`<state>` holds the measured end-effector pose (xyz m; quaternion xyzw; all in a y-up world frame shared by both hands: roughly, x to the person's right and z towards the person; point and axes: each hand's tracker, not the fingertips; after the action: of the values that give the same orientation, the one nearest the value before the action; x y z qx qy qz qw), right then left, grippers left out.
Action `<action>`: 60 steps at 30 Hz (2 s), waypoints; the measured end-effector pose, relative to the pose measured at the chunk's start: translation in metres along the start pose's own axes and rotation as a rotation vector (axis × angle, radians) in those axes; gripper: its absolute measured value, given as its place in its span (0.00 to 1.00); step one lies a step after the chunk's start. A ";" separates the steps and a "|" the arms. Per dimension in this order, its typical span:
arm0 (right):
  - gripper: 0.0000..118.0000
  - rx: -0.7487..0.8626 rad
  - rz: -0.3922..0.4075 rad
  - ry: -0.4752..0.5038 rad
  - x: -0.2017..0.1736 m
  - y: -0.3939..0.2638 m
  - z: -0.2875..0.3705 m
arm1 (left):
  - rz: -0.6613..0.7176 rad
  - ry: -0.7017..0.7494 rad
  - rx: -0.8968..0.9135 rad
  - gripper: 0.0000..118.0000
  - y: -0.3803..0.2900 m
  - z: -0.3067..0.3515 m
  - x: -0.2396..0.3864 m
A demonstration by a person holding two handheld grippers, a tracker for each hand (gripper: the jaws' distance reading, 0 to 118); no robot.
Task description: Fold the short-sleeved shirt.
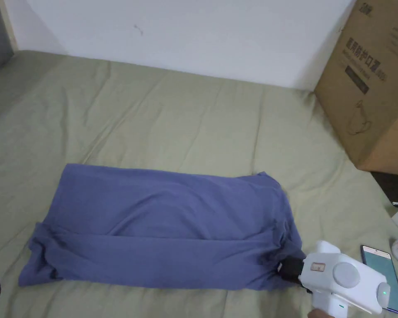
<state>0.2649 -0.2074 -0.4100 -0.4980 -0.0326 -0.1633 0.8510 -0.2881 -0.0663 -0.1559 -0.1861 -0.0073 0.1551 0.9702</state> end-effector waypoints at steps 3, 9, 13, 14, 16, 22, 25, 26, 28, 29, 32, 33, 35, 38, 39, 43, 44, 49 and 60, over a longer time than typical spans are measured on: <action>0.10 0.009 -0.047 0.049 -0.003 0.000 0.011 | 0.023 0.009 -0.026 0.00 -0.001 -0.013 -0.003; 0.10 0.050 0.015 0.066 -0.008 0.002 0.022 | 0.211 0.016 -0.221 0.64 0.001 -0.098 -0.058; 0.10 0.051 0.027 0.063 -0.019 -0.006 0.033 | 0.286 0.098 -0.408 0.66 -0.014 -0.171 -0.093; 0.10 0.051 0.016 0.071 -0.018 -0.006 0.034 | 0.333 0.115 -0.453 0.66 -0.020 -0.188 -0.100; 0.10 0.050 0.005 0.073 -0.018 -0.006 0.034 | 0.414 0.115 -0.486 0.66 -0.032 -0.207 -0.110; 0.10 0.039 0.027 0.066 -0.025 -0.010 0.038 | 0.277 0.185 -0.549 0.65 -0.039 -0.221 -0.083; 0.10 0.037 0.057 0.054 -0.029 -0.011 0.037 | 0.224 0.250 -0.574 0.55 -0.037 -0.228 -0.071; 0.10 0.038 0.066 0.051 -0.031 -0.011 0.038 | 0.223 0.243 -0.577 0.43 -0.037 -0.227 -0.069; 0.10 0.039 0.073 0.046 -0.031 -0.009 0.037 | 0.246 0.178 -0.577 0.08 -0.038 -0.228 -0.067; 0.10 0.041 0.074 0.047 -0.031 -0.009 0.039 | 0.215 0.193 -0.583 0.08 -0.039 -0.230 -0.063; 0.10 0.049 0.069 0.053 -0.028 -0.008 0.046 | 0.256 0.156 -0.545 0.08 -0.032 -0.220 -0.070; 0.10 0.059 0.071 0.053 -0.028 -0.009 0.052 | 0.277 0.129 -0.521 0.08 -0.028 -0.214 -0.072; 0.10 0.071 0.074 0.061 -0.026 -0.008 0.063 | 0.249 0.133 -0.516 0.08 -0.019 -0.205 -0.071; 0.10 0.080 0.081 0.092 -0.030 -0.011 0.087 | 0.246 0.090 -0.499 0.08 -0.002 -0.188 -0.071; 0.10 0.097 0.111 0.090 -0.030 -0.012 0.094 | 0.243 0.087 -0.492 0.08 0.003 -0.181 -0.070; 0.10 0.126 0.198 0.038 -0.029 -0.020 0.112 | 0.187 0.094 -0.467 0.08 0.016 -0.158 -0.067; 0.10 0.116 0.197 0.036 -0.026 -0.023 0.115 | 0.194 0.087 -0.471 0.08 0.016 -0.154 -0.071; 0.10 0.021 0.191 0.023 -0.005 -0.049 0.100 | 0.208 0.127 -0.549 0.08 -0.009 -0.148 -0.083; 0.43 0.079 0.185 -0.088 0.014 -0.065 0.117 | 0.341 0.066 -0.518 0.51 -0.021 -0.123 -0.097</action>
<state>0.2704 -0.1401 -0.2935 -0.4716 -0.0302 -0.0609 0.8792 -0.3654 -0.1582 -0.2582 -0.4308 0.0163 0.3022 0.8502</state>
